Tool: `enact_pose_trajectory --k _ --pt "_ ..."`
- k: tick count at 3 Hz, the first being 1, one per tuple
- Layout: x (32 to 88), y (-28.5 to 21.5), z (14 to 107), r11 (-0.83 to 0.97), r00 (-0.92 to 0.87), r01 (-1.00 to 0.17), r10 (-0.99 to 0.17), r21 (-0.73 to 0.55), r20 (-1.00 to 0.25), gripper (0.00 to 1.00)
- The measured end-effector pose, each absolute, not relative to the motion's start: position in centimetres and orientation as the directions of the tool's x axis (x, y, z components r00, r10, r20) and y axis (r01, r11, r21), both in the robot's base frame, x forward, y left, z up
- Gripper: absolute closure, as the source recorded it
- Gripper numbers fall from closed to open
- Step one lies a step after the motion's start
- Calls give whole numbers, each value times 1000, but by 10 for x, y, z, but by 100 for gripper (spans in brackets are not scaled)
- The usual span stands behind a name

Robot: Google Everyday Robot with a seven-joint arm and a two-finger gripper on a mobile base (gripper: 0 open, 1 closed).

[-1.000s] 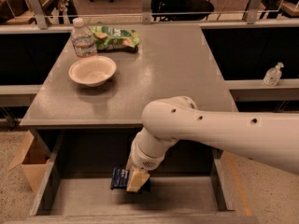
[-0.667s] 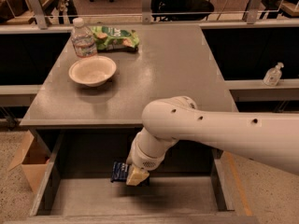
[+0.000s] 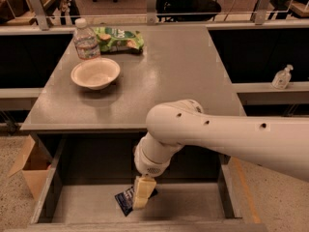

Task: Place rxbar blueberry into top drawer

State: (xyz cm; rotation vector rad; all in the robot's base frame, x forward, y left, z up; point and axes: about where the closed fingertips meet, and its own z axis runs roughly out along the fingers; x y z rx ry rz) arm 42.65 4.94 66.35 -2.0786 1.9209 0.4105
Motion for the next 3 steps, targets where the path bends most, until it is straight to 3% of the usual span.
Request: enact_pose_trajectory --k 2,3 --pt "433 38 694 -68 86 -996 -925 -61 -370 0" --pt "435 7 709 -12 39 -997 -929 -75 -367 0"
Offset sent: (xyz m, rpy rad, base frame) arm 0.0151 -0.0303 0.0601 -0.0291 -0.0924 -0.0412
